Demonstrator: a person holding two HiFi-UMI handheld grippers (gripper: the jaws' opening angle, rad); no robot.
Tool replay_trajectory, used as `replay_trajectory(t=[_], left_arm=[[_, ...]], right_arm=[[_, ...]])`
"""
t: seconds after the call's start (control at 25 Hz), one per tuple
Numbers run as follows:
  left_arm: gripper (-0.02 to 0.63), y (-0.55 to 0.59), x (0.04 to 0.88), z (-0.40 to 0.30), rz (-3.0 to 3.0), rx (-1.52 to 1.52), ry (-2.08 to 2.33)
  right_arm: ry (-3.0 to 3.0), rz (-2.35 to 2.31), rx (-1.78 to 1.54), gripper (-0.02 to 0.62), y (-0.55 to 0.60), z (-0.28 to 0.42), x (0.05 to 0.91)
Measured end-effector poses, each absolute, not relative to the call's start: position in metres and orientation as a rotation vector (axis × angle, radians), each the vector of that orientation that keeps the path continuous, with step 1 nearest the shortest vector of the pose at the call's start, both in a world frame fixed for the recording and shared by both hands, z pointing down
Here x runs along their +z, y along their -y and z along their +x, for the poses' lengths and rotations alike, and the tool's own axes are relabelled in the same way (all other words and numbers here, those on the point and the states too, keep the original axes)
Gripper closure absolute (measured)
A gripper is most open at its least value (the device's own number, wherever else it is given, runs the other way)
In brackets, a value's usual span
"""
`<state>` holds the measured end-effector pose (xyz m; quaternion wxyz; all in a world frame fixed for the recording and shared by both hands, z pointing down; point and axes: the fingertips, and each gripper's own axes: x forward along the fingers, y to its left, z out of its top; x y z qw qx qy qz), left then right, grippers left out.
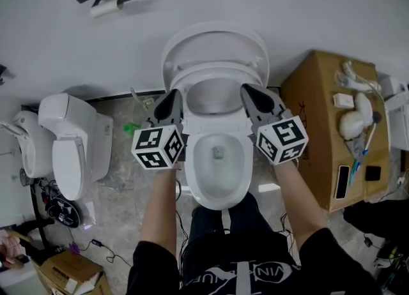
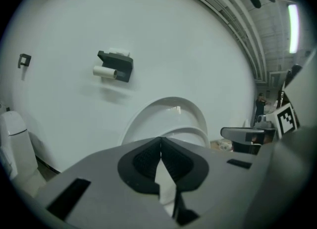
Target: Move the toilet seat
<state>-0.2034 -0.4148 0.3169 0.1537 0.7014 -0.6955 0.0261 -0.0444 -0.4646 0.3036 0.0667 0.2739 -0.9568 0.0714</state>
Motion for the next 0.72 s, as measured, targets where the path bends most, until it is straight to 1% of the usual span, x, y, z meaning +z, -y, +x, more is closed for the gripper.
replay_trajectory(t=[0.72], left_arm=[[0.603, 0.339, 0.257, -0.167, 2.178, 0.067, 2.021]], right_arm=[[2.976, 0.742, 0.147, 0.588, 0.388, -0.025, 0.249]])
